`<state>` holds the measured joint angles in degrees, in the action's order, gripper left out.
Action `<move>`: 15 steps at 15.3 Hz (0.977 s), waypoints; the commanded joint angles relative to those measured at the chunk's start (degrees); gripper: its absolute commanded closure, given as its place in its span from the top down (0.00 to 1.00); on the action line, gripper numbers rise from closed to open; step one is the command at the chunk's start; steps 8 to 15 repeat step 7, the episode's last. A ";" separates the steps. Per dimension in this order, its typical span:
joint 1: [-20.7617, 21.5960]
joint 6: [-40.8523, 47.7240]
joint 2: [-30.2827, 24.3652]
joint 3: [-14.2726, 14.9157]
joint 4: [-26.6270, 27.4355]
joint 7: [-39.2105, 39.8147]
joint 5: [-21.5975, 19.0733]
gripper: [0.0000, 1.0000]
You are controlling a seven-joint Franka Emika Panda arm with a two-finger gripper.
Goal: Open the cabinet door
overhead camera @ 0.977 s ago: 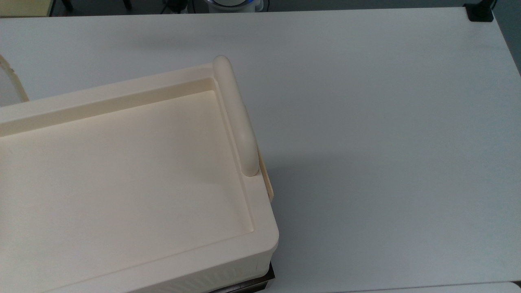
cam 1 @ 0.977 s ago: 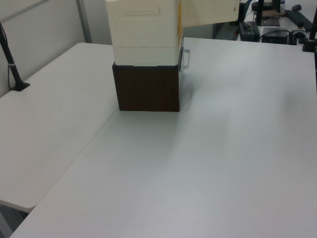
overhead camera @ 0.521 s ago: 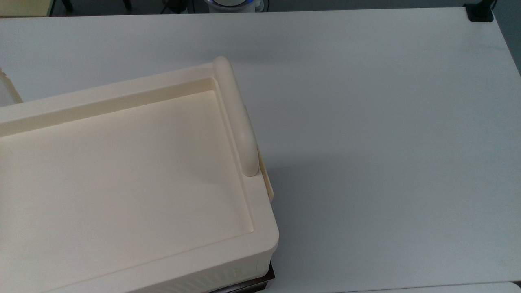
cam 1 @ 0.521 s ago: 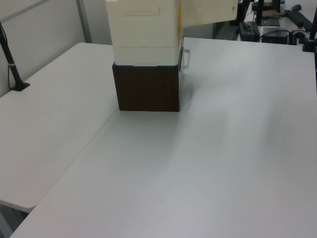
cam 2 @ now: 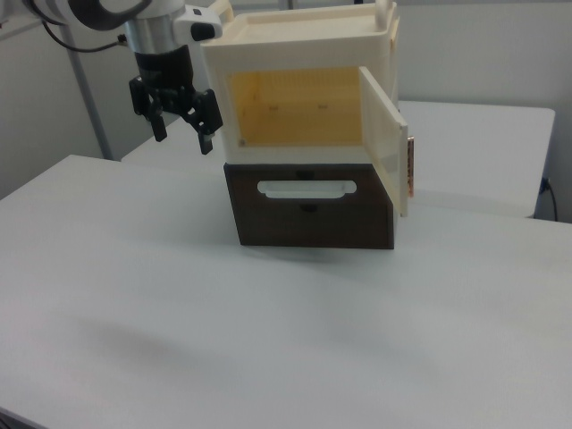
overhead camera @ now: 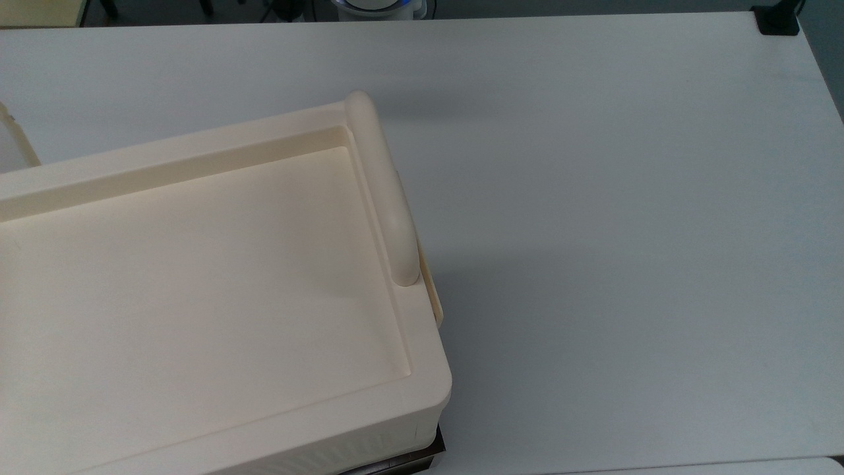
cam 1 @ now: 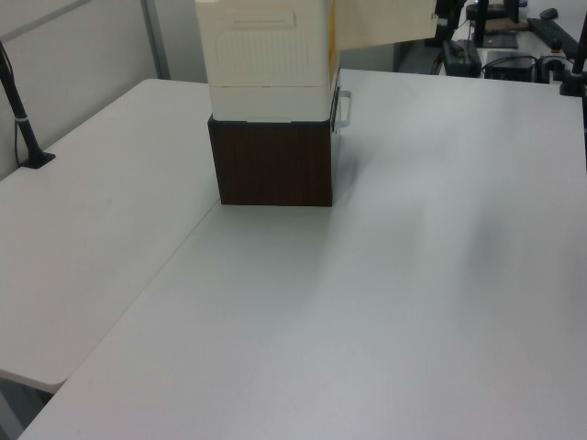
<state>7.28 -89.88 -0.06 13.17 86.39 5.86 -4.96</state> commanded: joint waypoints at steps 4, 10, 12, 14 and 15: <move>-0.52 -1.70 0.15 -0.78 0.45 2.85 2.41 1.00; -0.52 -1.52 0.06 -0.95 0.53 1.44 2.84 1.00; -0.52 -1.52 0.06 -0.95 0.53 1.44 2.84 1.00; -0.52 -1.52 0.06 -0.95 0.53 1.44 2.84 1.00; -0.52 -1.52 0.06 -0.95 0.53 1.44 2.84 1.00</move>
